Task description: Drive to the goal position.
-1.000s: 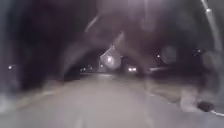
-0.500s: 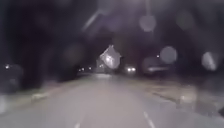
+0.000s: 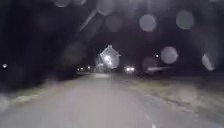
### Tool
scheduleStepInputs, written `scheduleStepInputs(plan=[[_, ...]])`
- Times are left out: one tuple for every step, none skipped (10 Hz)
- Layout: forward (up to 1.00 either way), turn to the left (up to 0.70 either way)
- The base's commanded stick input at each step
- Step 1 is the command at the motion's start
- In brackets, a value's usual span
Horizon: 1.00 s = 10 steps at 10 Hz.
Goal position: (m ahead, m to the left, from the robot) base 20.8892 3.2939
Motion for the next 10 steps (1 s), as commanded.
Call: scheduleStepInputs(plan=[[1.0,0.0],[1.0,0.0],[1.0,0.0],[1.0,0.0],[1.0,0.0],[1.0,0.0],[1.0,0.0],[1.0,0.0],[1.0,0.0],[1.0,0.0]])
